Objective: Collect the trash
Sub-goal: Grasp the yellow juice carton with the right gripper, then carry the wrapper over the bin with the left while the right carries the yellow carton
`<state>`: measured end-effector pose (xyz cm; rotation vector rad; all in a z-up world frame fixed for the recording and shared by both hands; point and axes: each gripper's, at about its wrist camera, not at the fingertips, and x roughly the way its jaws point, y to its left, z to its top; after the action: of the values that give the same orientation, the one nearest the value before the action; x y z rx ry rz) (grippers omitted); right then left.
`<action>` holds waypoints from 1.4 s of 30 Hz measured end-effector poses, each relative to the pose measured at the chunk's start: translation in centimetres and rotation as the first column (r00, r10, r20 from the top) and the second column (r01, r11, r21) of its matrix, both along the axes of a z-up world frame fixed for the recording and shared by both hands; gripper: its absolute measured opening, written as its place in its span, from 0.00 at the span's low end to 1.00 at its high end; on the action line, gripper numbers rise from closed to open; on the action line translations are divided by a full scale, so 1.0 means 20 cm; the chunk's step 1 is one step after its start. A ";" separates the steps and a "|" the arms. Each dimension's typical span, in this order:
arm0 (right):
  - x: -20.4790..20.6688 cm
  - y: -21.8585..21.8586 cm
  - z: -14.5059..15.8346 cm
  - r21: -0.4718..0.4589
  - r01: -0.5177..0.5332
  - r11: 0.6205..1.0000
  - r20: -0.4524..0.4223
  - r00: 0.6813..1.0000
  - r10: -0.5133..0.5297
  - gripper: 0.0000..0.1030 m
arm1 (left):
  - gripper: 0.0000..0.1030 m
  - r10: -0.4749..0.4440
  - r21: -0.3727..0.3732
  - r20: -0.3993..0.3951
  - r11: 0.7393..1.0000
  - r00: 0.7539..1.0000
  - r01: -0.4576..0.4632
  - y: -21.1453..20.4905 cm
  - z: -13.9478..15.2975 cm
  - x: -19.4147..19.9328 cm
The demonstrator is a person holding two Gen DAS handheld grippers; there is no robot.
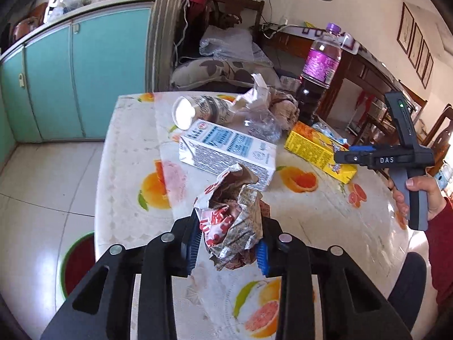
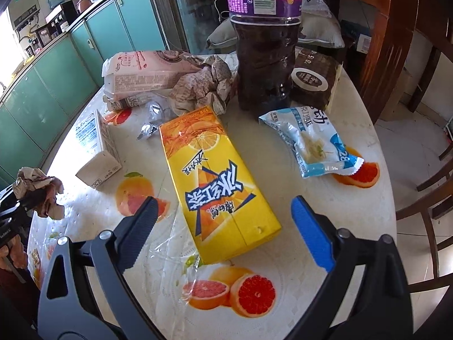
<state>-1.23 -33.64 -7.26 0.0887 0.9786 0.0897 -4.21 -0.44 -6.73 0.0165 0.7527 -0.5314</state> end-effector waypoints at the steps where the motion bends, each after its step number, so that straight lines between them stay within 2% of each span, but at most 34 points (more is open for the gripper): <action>1: 0.01 0.01 0.00 -0.010 0.002 1.000 0.004 1.000 -0.001 0.90 | 0.29 0.017 0.004 0.010 1.000 1.000 -0.017 0.01 0.01 0.00; 6: 0.10 0.07 -0.02 -0.107 -0.022 0.994 -0.027 0.999 0.019 0.91 | 0.31 0.051 -0.016 0.002 0.999 0.999 -0.051 0.06 0.02 0.02; 12: 0.12 0.09 -0.10 -0.135 -0.036 0.990 -0.077 0.997 0.026 0.90 | 0.34 0.082 -0.038 -0.019 0.996 0.996 -0.082 0.13 0.02 0.04; 13: 0.11 0.10 -0.10 -0.137 -0.035 0.990 -0.078 0.997 0.025 0.83 | 0.35 0.085 -0.042 -0.018 0.995 0.996 -0.086 0.14 0.02 0.04; 14: 0.10 0.10 -0.10 -0.140 -0.034 0.990 -0.078 0.997 0.023 0.69 | 0.35 0.087 -0.045 -0.017 0.995 0.996 -0.088 0.14 0.02 0.03; 16: 0.07 0.11 -0.10 -0.140 -0.024 0.990 -0.078 0.997 0.014 0.62 | 0.35 0.090 -0.049 -0.014 0.995 0.996 -0.091 0.15 0.03 0.03; 17: 0.05 0.12 -0.10 -0.131 -0.018 0.991 -0.074 0.997 0.008 0.58 | 0.35 0.091 -0.052 -0.012 0.994 0.996 -0.091 0.16 0.03 0.02; 23: -0.08 0.15 -0.07 -0.064 0.012 0.998 -0.020 1.000 -0.013 0.54 | 0.36 0.101 -0.058 0.002 0.993 0.995 -0.100 0.18 0.05 0.00; 33: -0.33 0.24 0.07 0.082 0.060 0.995 0.118 0.991 -0.069 0.53 | 0.36 0.128 -0.047 0.037 0.991 0.991 -0.126 0.21 0.09 -0.04; 39: -0.39 0.36 0.16 0.145 0.022 0.989 0.182 0.982 -0.048 0.53 | 0.36 0.139 -0.068 0.031 0.988 0.990 -0.137 0.24 0.10 -0.04; 42: -0.40 0.42 0.19 0.161 -0.002 0.987 0.187 0.982 -0.029 0.53 | 0.36 0.143 -0.070 0.030 0.988 0.989 -0.140 0.25 0.09 -0.04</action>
<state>-9.16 -25.24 -3.47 0.2314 0.7793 0.1617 -5.01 4.61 -4.83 -0.0894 0.6956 -0.4196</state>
